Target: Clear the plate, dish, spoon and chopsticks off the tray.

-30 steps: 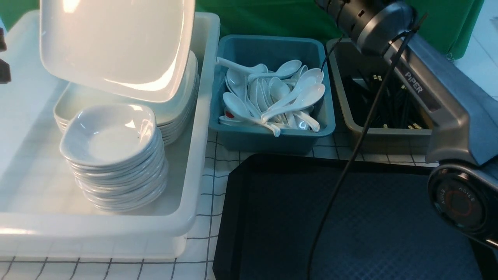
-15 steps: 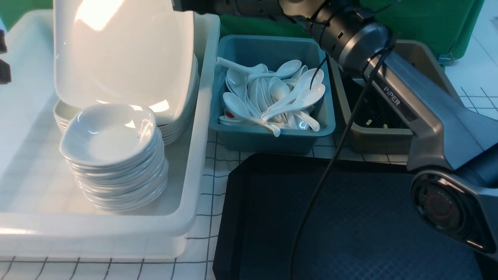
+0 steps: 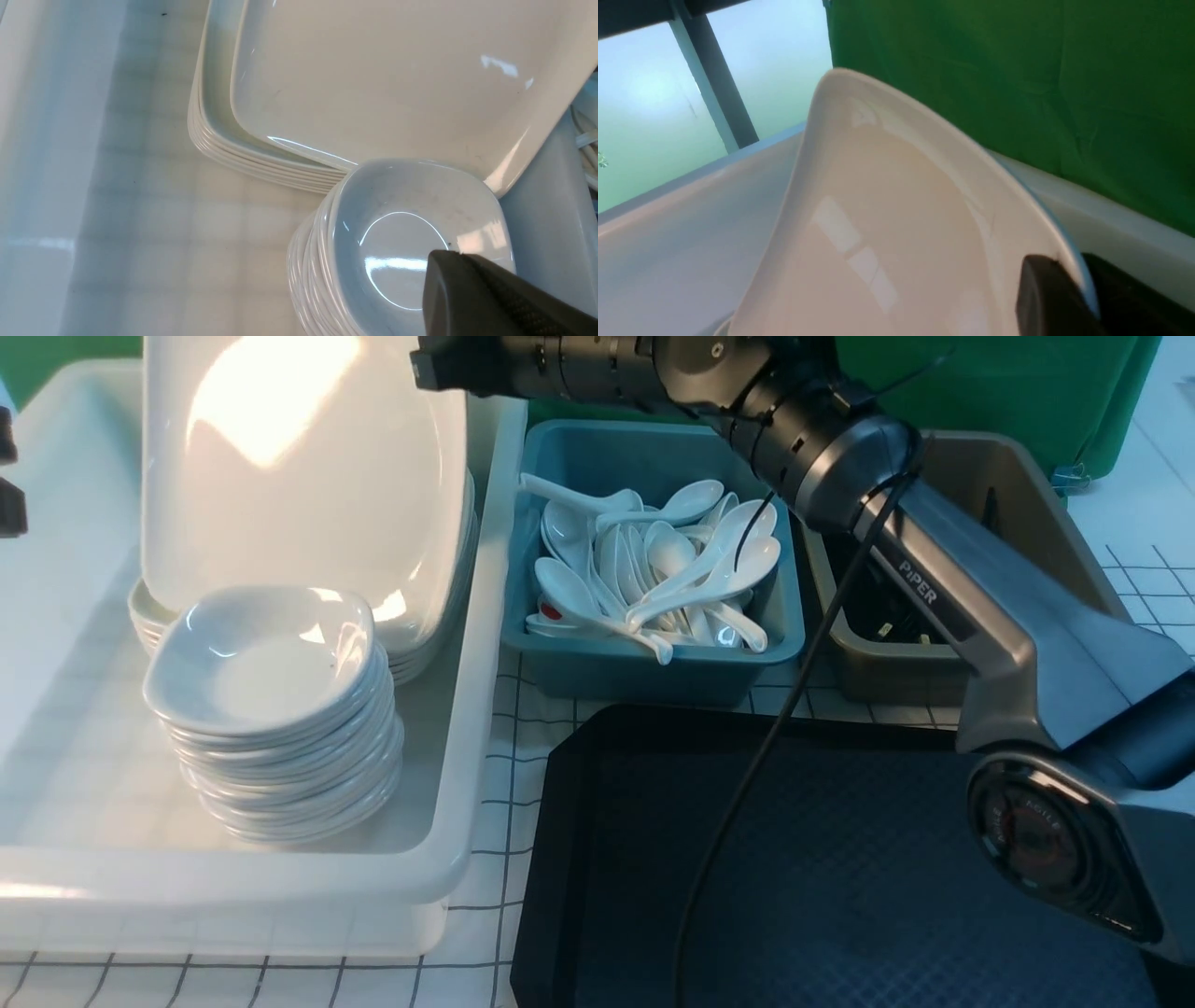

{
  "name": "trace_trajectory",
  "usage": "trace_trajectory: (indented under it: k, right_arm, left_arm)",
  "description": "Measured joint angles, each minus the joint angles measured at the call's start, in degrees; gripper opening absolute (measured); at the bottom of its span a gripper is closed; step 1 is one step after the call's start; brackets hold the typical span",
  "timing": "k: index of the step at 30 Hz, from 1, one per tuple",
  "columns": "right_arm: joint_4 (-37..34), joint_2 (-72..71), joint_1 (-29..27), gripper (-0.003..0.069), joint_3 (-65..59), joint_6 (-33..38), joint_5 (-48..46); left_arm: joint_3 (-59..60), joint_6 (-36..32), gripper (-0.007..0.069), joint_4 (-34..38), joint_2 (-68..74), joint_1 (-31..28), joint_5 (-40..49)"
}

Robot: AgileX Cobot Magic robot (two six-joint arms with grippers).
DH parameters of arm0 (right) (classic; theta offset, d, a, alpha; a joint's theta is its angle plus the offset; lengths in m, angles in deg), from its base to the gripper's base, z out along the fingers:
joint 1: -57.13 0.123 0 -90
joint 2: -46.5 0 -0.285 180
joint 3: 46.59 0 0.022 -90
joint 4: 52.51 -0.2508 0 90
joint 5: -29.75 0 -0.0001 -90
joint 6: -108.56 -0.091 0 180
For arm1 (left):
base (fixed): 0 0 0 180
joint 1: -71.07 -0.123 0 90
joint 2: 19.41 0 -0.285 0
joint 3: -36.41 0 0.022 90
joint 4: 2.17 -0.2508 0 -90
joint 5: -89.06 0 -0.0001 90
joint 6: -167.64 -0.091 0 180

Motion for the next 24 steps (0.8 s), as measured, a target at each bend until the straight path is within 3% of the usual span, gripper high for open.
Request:
trace_trajectory:
  k: [6, 10, 18, 22, 24]
  right_arm:
    - [0.6, 0.0, 0.0, 0.0225, 0.1, 0.0, 2.9]
    - [0.8, 0.0, 0.0, 0.0262, 0.2, 0.0, 3.0]
    - [0.6, 0.0, 0.1, 0.0267, 0.3, -0.2, 1.0]
    - [1.6, -0.8, 0.0, 0.0225, 0.4, -0.3, -3.2]
    - [4.9, -3.1, -0.2, 0.0155, 0.4, -2.4, -9.1]
  left_arm:
    - [0.0, -0.2, -0.0001, 0.0, 0.0, 0.0, 0.0]
    - [0.0, -0.9, -0.0001, 0.0, 0.0, 0.0, 0.0]
    - [0.0, -1.1, -0.0001, 0.0, 0.0, 0.0, 0.0]
    - [0.0, -1.1, -0.0001, 0.0, 0.0, 0.0, 0.0]
    - [0.0, -1.1, -0.0001, 0.0, 0.0, 0.0, 0.2]
